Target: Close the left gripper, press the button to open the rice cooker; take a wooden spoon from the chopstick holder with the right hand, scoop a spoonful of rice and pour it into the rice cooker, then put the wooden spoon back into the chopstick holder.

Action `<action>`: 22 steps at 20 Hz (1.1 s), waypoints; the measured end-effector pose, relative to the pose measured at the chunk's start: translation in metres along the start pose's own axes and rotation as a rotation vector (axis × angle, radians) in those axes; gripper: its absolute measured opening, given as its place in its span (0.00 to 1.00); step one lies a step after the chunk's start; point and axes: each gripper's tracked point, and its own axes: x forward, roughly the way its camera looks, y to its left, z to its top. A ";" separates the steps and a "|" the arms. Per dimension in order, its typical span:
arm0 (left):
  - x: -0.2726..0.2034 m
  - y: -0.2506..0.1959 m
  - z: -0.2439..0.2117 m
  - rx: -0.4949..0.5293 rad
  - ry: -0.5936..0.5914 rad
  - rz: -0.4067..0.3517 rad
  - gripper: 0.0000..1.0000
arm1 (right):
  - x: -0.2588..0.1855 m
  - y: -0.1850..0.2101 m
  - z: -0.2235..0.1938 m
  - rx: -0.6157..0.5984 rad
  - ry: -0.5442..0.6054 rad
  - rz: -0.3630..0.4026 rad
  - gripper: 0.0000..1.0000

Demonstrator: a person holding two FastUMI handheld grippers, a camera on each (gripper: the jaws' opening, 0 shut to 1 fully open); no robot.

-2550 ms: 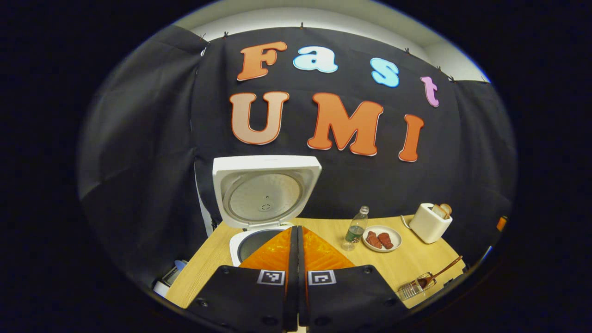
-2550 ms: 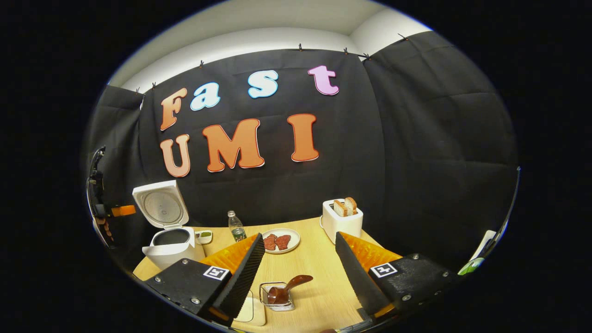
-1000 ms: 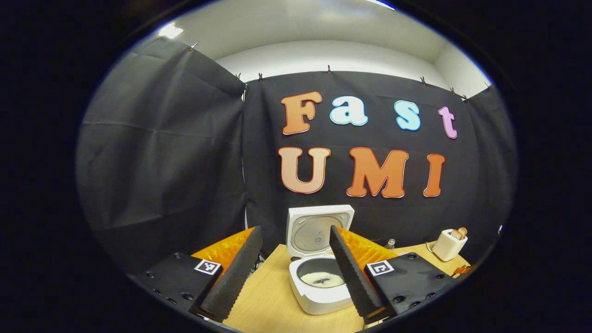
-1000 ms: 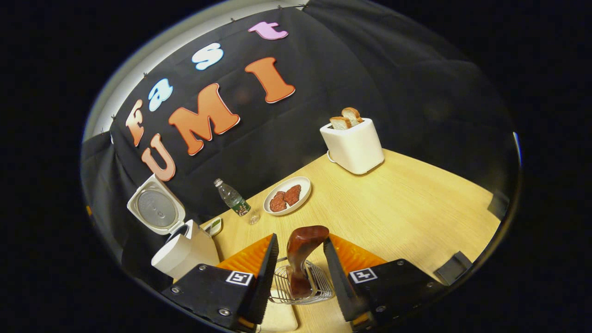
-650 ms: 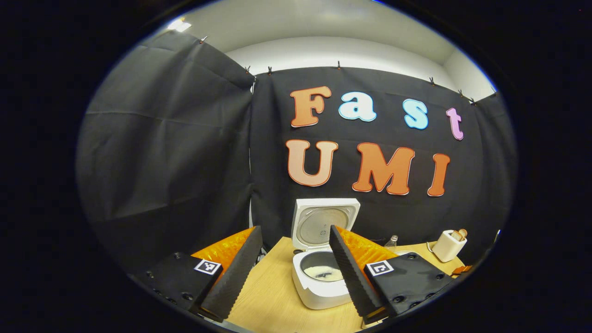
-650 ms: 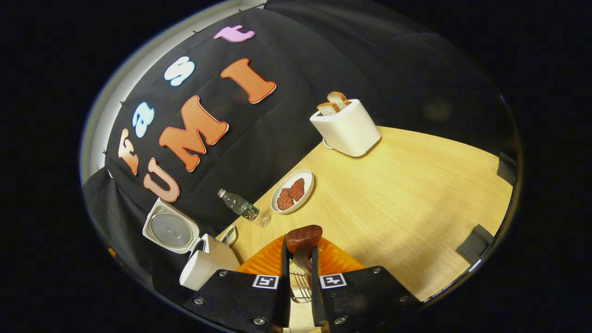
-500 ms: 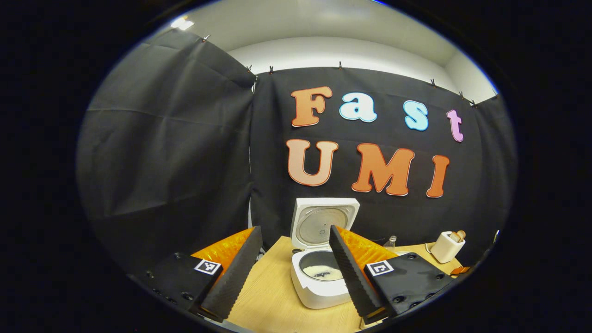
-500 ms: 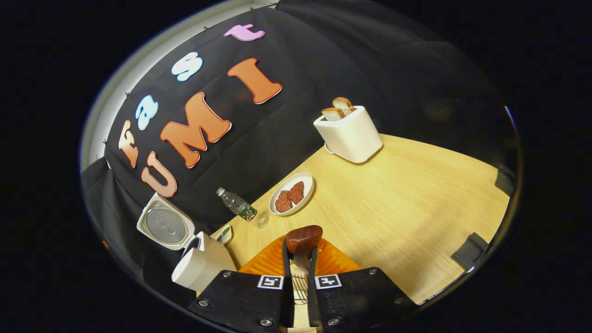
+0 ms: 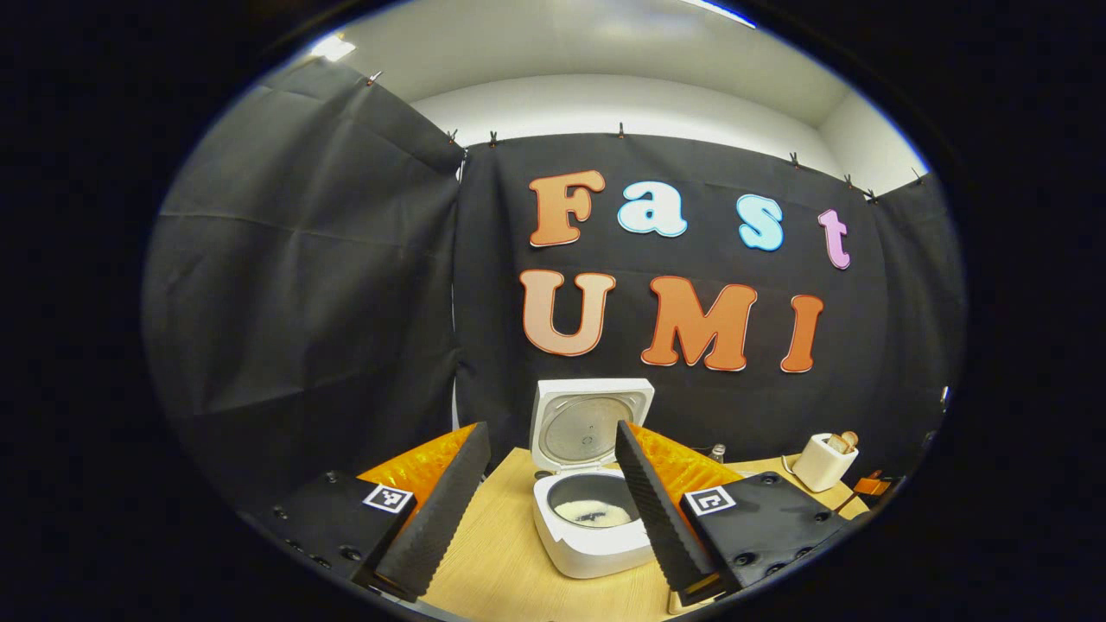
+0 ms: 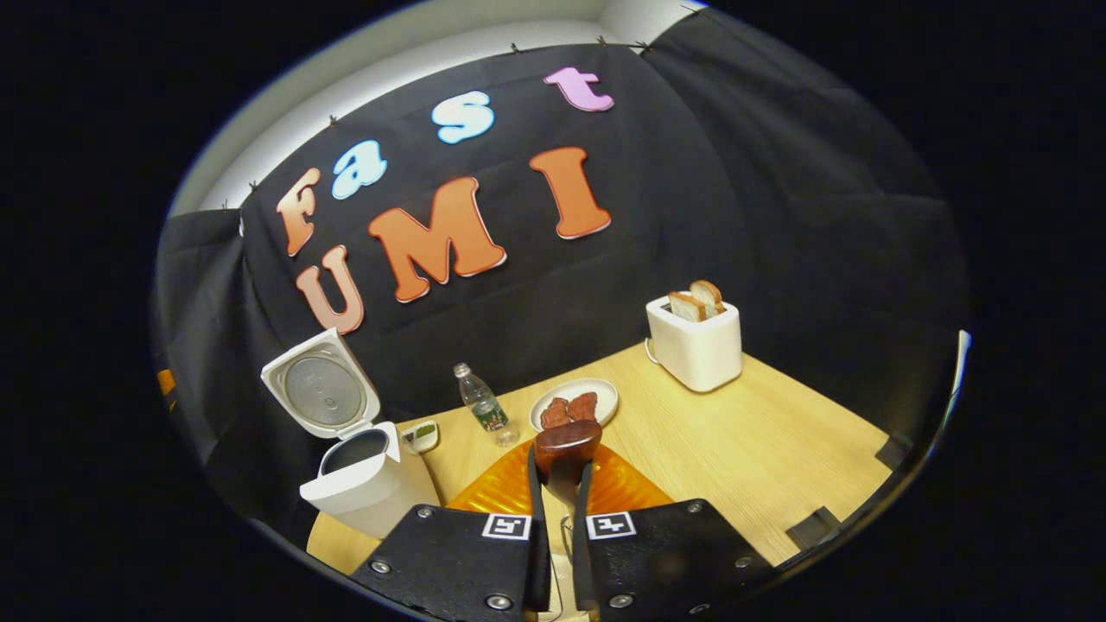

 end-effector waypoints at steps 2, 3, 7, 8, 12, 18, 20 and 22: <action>0.002 -0.001 -0.001 0.004 0.004 -0.007 1.00 | -0.012 0.023 0.004 -0.050 -0.016 0.038 0.09; 0.003 0.000 -0.002 0.004 0.005 -0.008 1.00 | -0.018 0.033 0.002 -0.074 -0.021 0.055 0.09; 0.003 0.001 -0.003 0.001 0.017 -0.020 1.00 | -0.034 0.074 -0.015 -0.120 -0.006 0.136 0.09; 0.002 0.003 -0.002 0.004 0.017 -0.022 1.00 | -0.034 0.081 -0.024 -0.131 0.004 0.152 0.09; 0.000 0.011 -0.001 0.021 0.019 -0.014 0.98 | -0.021 0.093 -0.065 -0.157 0.061 0.170 0.09; -0.001 0.024 -0.006 0.063 0.040 0.010 0.98 | 0.006 0.075 -0.117 -0.283 0.116 0.096 0.09; 0.001 0.026 -0.009 0.070 0.051 0.016 1.00 | 0.007 0.072 -0.132 -0.300 0.142 0.086 0.10; 0.003 0.026 -0.013 0.078 0.059 0.016 0.98 | 0.007 0.070 -0.144 -0.297 0.158 0.072 0.09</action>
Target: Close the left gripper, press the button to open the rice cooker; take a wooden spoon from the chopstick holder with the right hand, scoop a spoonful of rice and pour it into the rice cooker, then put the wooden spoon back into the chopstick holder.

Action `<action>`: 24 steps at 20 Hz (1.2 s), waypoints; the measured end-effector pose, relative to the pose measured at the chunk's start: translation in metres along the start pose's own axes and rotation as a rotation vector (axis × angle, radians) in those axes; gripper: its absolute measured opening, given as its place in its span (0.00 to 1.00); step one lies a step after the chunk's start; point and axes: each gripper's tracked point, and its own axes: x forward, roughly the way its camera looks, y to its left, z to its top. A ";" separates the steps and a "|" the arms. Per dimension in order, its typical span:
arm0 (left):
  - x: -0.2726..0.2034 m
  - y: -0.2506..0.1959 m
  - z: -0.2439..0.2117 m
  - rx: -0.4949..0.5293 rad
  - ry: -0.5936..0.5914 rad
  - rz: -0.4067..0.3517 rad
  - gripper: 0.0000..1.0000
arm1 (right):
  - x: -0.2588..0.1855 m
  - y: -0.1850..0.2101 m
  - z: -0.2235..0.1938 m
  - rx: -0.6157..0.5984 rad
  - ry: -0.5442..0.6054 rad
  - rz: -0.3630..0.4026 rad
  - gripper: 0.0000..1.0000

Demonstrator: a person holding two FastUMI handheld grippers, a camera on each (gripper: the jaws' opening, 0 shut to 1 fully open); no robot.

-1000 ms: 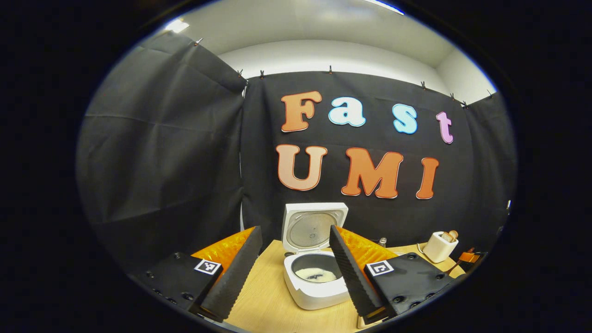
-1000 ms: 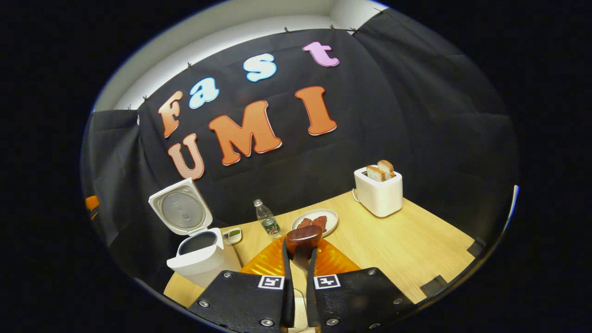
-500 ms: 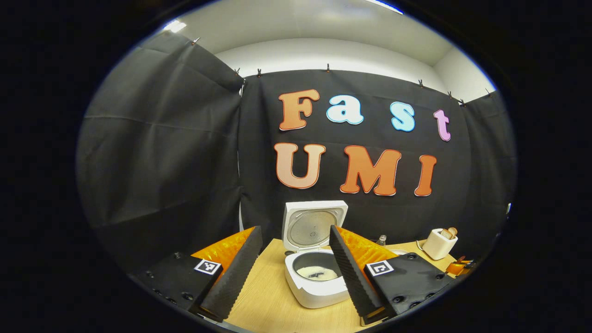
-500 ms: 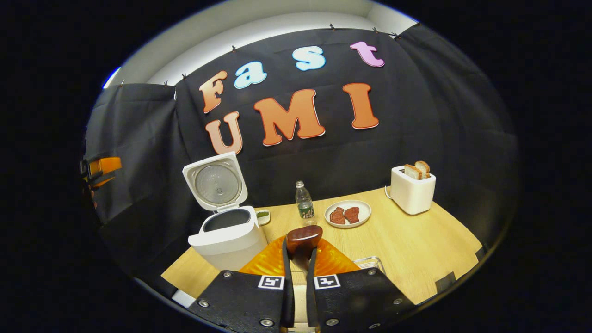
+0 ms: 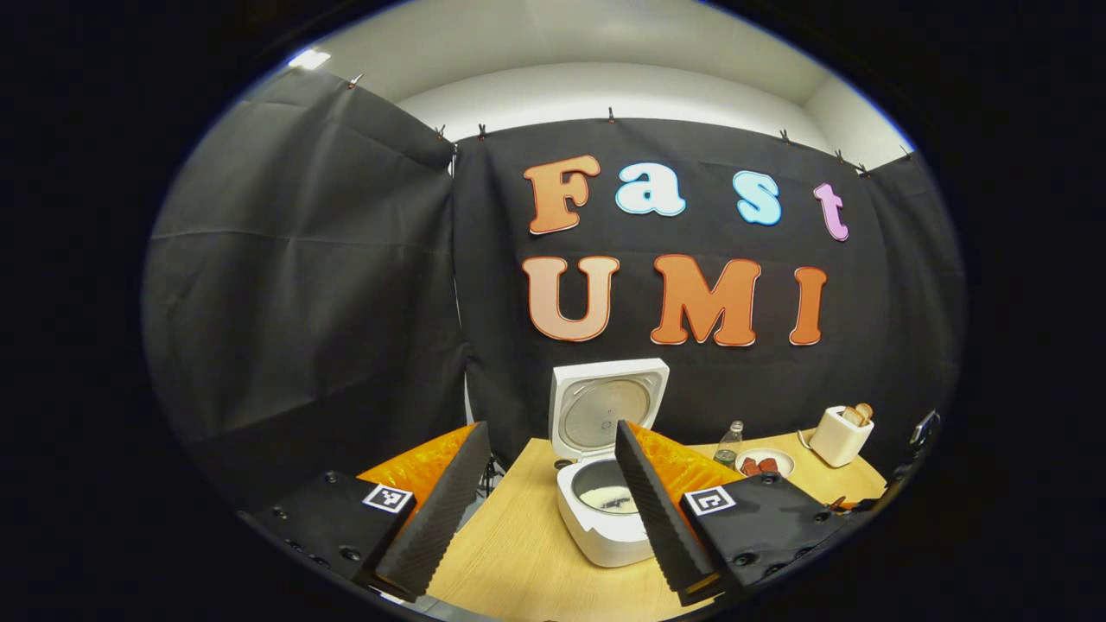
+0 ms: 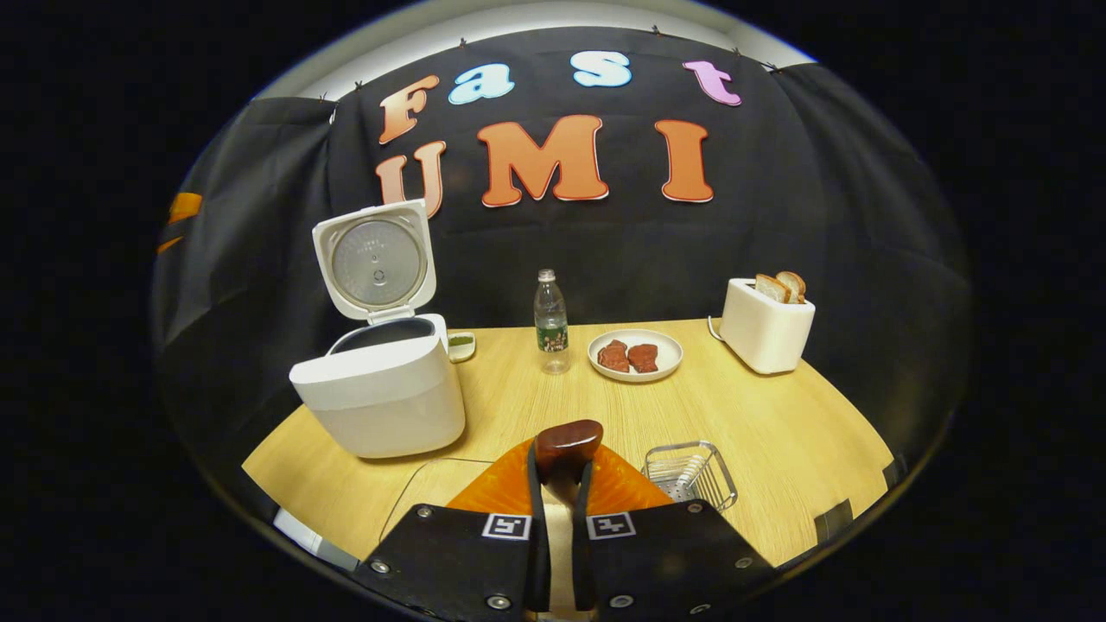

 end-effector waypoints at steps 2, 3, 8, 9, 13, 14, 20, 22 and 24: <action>0.001 0.001 -0.004 0.006 0.009 -0.001 1.00 | 0.002 -0.003 -0.001 0.052 -0.006 -0.007 0.10; 0.002 0.002 -0.006 0.007 0.016 0.001 1.00 | 0.004 -0.001 -0.005 0.105 0.007 0.003 0.10; 0.005 0.006 -0.015 -0.016 0.038 0.008 0.98 | 0.013 0.012 -0.009 0.405 0.048 0.080 0.09; 0.006 0.007 -0.016 -0.022 0.039 0.008 0.98 | 0.016 0.012 -0.010 0.451 0.055 0.087 0.09; 0.009 0.007 -0.017 -0.028 0.040 0.010 1.00 | 0.015 0.006 -0.011 0.583 0.073 0.074 0.09; 0.010 0.006 -0.017 -0.026 0.041 0.010 0.98 | 0.016 0.006 -0.012 0.570 0.069 0.066 0.09; 0.013 -0.003 -0.021 -0.034 0.048 -0.006 0.98 | 0.021 0.014 -0.017 0.770 0.124 0.083 0.09; 0.012 -0.001 -0.019 -0.036 0.045 -0.003 0.99 | 0.021 0.017 -0.020 0.901 0.133 0.110 0.09; 0.011 0.001 -0.019 -0.040 0.042 0.000 1.00 | 0.023 0.013 -0.028 0.975 0.149 0.109 0.09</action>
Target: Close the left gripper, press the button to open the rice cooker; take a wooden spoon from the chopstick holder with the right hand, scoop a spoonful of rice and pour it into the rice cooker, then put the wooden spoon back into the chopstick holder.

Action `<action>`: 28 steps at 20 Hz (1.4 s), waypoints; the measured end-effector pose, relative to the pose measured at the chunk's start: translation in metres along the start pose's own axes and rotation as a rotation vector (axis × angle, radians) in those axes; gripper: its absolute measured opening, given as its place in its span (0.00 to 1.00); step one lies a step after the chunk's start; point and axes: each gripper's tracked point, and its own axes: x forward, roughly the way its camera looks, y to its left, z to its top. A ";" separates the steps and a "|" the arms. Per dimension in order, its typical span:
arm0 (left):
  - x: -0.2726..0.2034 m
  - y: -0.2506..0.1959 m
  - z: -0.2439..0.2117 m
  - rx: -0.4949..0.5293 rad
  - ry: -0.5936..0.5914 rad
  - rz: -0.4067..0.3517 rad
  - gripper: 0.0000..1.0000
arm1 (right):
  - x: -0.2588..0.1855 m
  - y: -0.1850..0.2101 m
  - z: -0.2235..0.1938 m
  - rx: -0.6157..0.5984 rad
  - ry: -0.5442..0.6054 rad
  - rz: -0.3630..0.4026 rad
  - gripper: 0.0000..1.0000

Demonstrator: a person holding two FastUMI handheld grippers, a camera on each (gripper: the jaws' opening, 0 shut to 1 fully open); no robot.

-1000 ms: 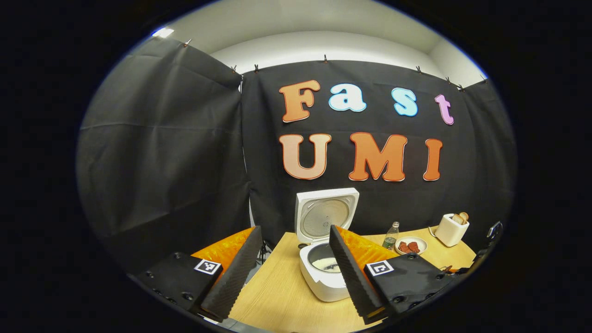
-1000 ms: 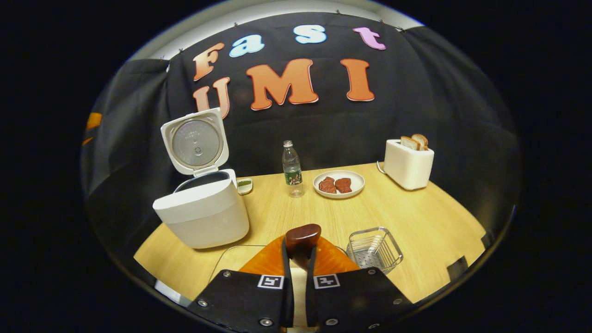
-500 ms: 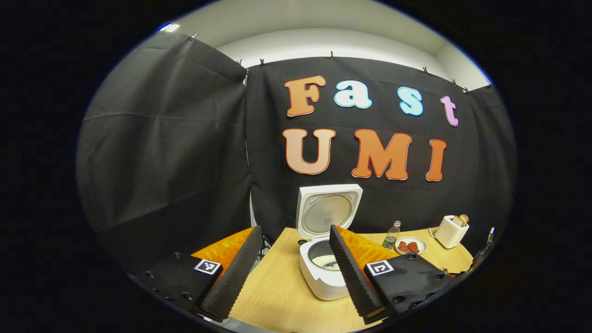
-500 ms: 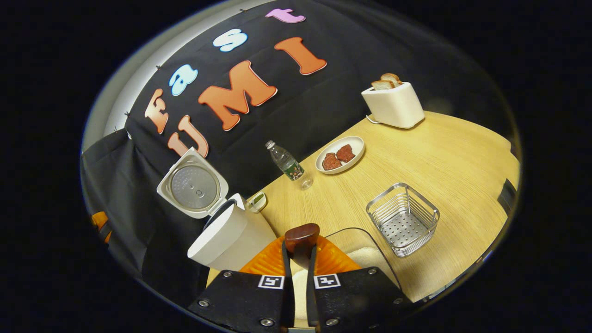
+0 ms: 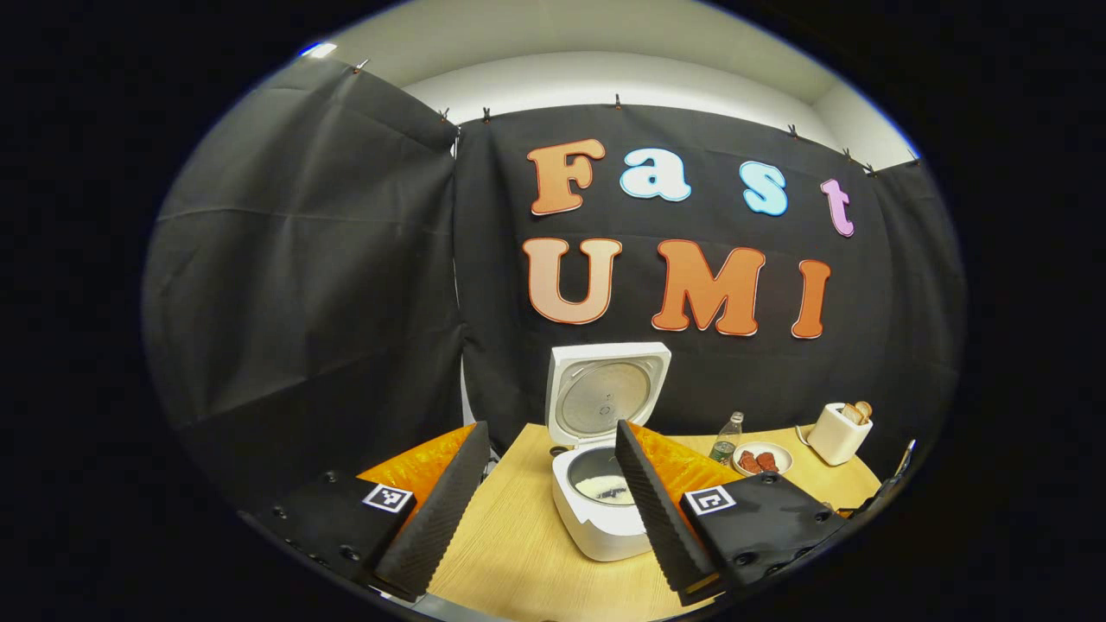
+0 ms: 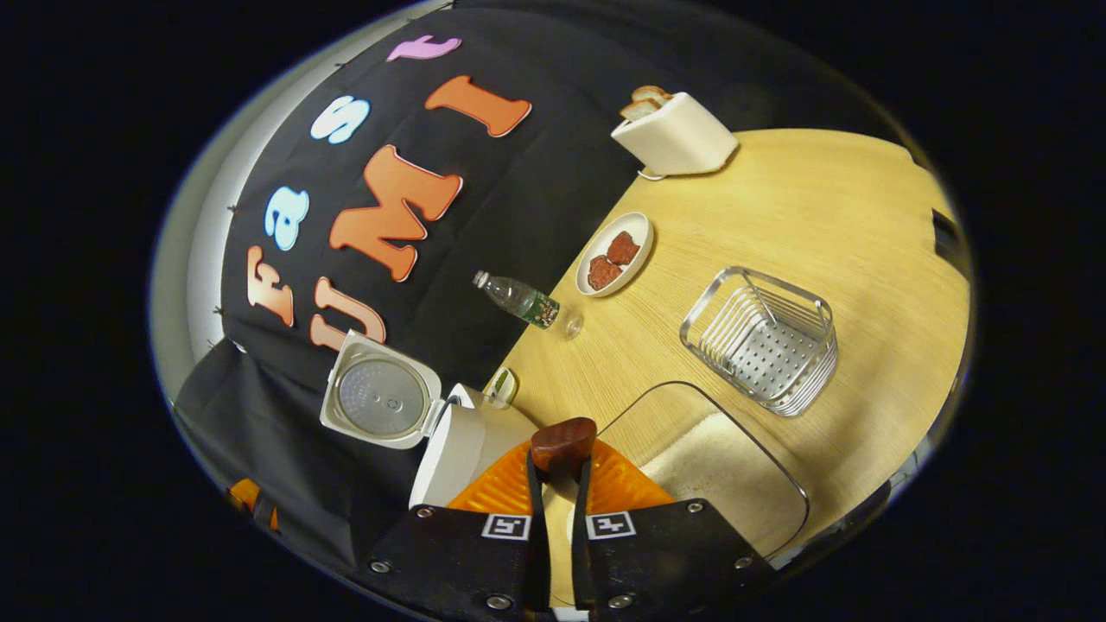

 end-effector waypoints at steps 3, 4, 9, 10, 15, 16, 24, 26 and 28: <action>-0.003 0.003 0.001 -0.009 -0.002 0.006 0.98 | -0.002 -0.014 0.003 0.135 0.026 -0.011 0.09; -0.004 0.004 0.002 -0.011 -0.004 0.008 0.98 | -0.003 -0.017 0.005 0.173 0.031 -0.015 0.09; -0.009 0.001 0.008 -0.011 -0.023 0.009 1.00 | -0.015 -0.025 0.026 0.267 0.013 -0.012 0.09; -0.010 0.000 0.009 -0.010 -0.026 0.008 1.00 | -0.018 -0.021 0.032 0.278 0.004 -0.002 0.09; -0.010 -0.006 0.011 -0.008 -0.036 0.003 1.00 | -0.028 -0.002 0.056 0.337 -0.012 0.042 0.09; -0.010 -0.008 0.013 -0.011 -0.037 0.000 1.00 | -0.029 0.002 0.058 0.346 -0.007 0.056 0.09; -0.007 -0.012 0.019 0.007 -0.056 -0.002 1.00 | -0.025 0.043 0.074 0.408 0.013 0.129 0.09; -0.006 -0.014 0.020 0.008 -0.059 -0.006 1.00 | -0.022 0.060 0.079 0.403 0.016 0.146 0.09; -0.004 -0.014 0.021 0.006 -0.061 -0.012 1.00 | -0.016 0.076 0.082 0.394 0.018 0.163 0.09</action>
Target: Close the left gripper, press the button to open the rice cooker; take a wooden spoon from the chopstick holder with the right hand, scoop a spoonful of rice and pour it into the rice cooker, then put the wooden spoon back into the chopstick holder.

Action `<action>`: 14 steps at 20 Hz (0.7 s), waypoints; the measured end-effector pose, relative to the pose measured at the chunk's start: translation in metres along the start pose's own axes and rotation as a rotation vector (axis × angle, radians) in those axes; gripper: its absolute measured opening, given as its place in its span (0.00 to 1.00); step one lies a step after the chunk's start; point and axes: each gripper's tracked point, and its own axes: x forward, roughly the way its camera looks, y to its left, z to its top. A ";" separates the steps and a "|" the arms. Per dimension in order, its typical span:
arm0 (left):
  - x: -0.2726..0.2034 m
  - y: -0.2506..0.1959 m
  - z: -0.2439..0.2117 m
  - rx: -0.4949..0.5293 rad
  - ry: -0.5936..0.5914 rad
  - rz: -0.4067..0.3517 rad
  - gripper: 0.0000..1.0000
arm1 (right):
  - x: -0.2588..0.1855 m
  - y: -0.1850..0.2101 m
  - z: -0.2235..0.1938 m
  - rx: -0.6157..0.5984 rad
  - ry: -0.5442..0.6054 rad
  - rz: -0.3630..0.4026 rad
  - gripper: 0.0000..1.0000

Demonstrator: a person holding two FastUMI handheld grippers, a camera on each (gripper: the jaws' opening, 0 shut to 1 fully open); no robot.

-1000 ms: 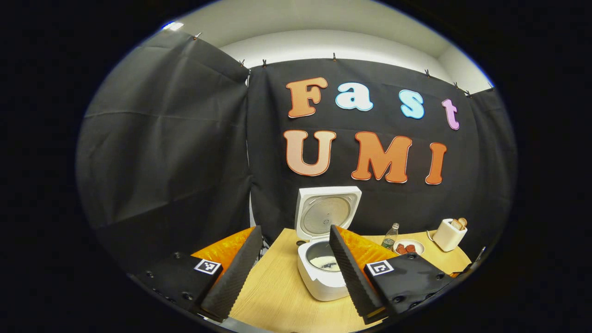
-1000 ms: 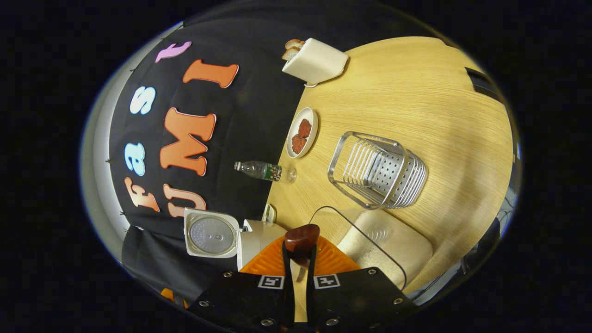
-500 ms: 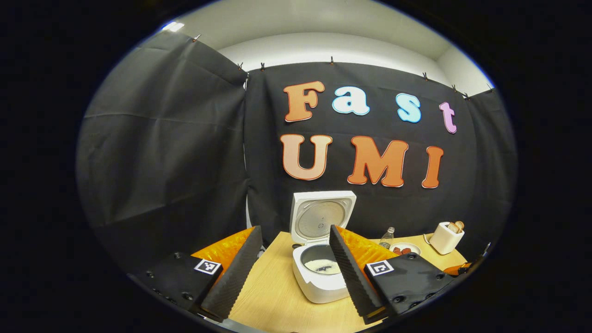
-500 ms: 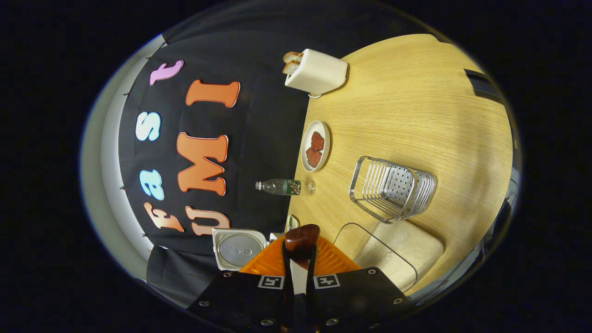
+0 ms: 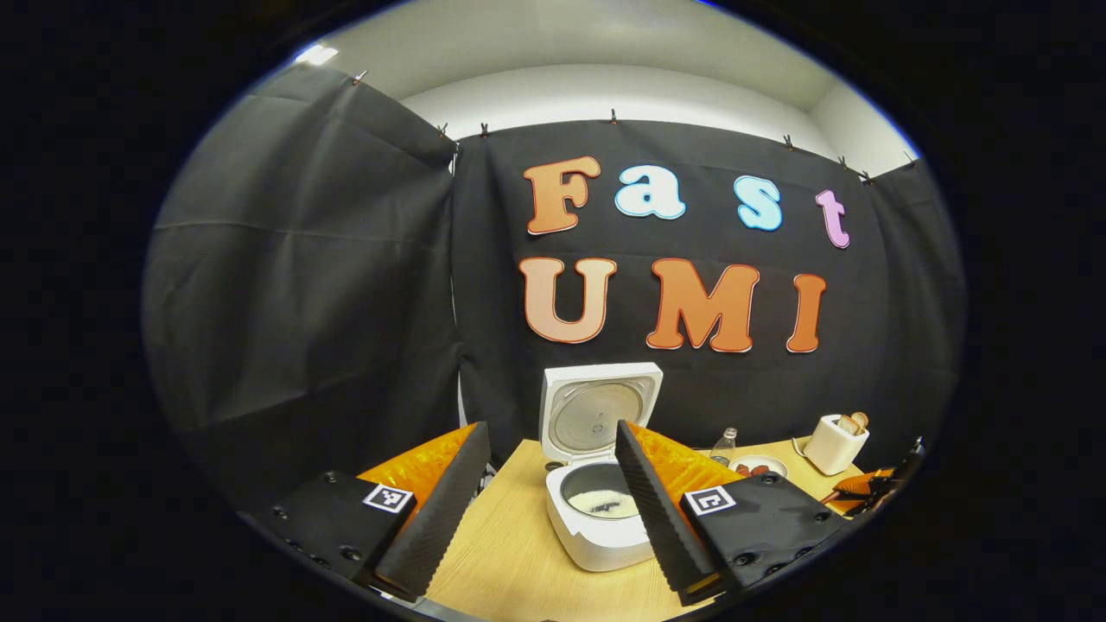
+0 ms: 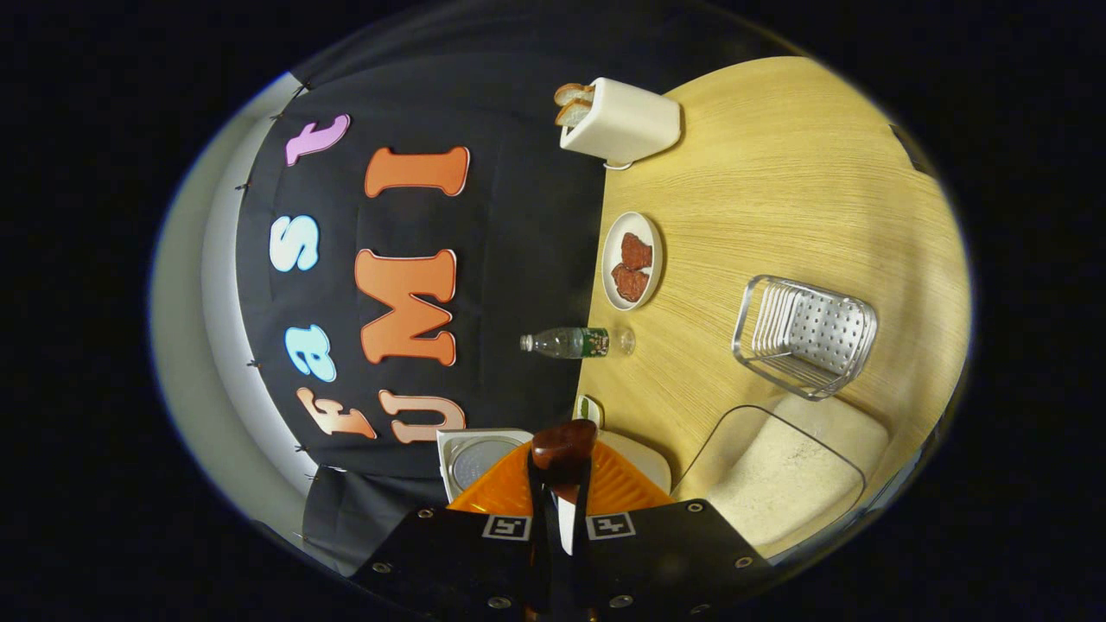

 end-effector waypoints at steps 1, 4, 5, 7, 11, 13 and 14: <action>0.001 0.001 0.000 0.002 -0.005 0.000 1.00 | 0.004 0.009 -0.001 0.000 0.003 0.015 0.09; 0.006 0.001 -0.002 -0.008 0.001 -0.007 1.00 | 0.021 0.035 -0.006 0.016 0.020 0.058 0.09; 0.008 0.001 -0.004 -0.011 0.007 -0.011 1.00 | 0.028 0.043 -0.006 0.017 0.023 0.068 0.09; 0.011 0.004 -0.004 -0.016 0.011 -0.012 1.00 | 0.040 0.058 -0.010 0.011 0.028 0.080 0.09; 0.016 0.009 -0.004 -0.011 0.006 -0.012 1.00 | 0.070 0.092 -0.022 0.001 0.033 0.110 0.09; 0.020 0.011 -0.006 -0.012 0.013 -0.010 1.00 | 0.083 0.107 -0.028 0.002 0.039 0.125 0.09; 0.022 0.012 -0.008 -0.016 0.017 -0.012 1.00 | 0.091 0.114 -0.032 -0.005 0.043 0.126 0.09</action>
